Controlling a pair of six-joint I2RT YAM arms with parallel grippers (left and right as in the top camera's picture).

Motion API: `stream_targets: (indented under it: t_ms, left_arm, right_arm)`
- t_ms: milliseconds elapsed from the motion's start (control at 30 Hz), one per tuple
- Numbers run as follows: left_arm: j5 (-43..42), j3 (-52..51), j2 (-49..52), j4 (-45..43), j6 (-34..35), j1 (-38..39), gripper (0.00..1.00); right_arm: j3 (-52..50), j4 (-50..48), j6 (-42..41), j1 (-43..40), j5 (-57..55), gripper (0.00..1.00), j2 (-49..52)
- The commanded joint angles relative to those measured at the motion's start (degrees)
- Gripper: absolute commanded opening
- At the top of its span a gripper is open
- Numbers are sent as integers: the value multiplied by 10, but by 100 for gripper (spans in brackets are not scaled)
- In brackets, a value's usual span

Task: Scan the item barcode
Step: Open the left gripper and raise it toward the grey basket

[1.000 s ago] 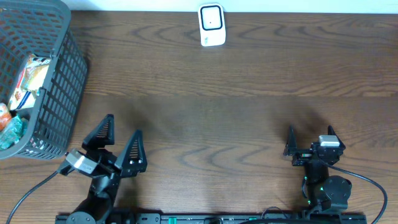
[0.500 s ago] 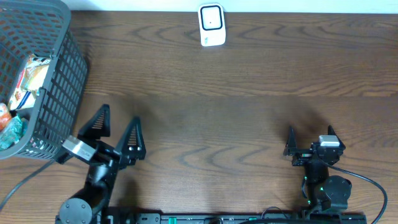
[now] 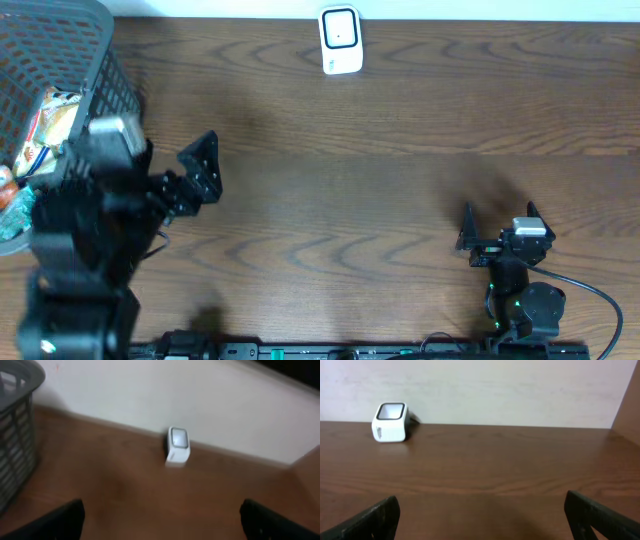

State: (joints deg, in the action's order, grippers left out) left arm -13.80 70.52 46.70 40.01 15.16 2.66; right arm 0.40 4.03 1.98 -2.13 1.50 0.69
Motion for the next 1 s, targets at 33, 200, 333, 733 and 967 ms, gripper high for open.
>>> stream_targets:
  t_ms: [33,200,333,733,967]
  left_arm:
    - [-42,117,61,89,-68,-3,98]
    - [-42,121,71,76,-68,-3,97]
    - [-41,129,71,36,-50,-3,98]
    - [15,341,185,45,12,-86,98]
    - [12,490,334,157,118,-236,98]
  right_arm:
    - [-1,3,4,-4,-3,99,-3]
    - [-1,3,4,-4,-3,99,-3]
    - [-1,3,4,-4,-3,99,-3]
    - [-1,3,4,-4,-3,99,-3]
    - [-1,3,4,-4,-3,99,-3]
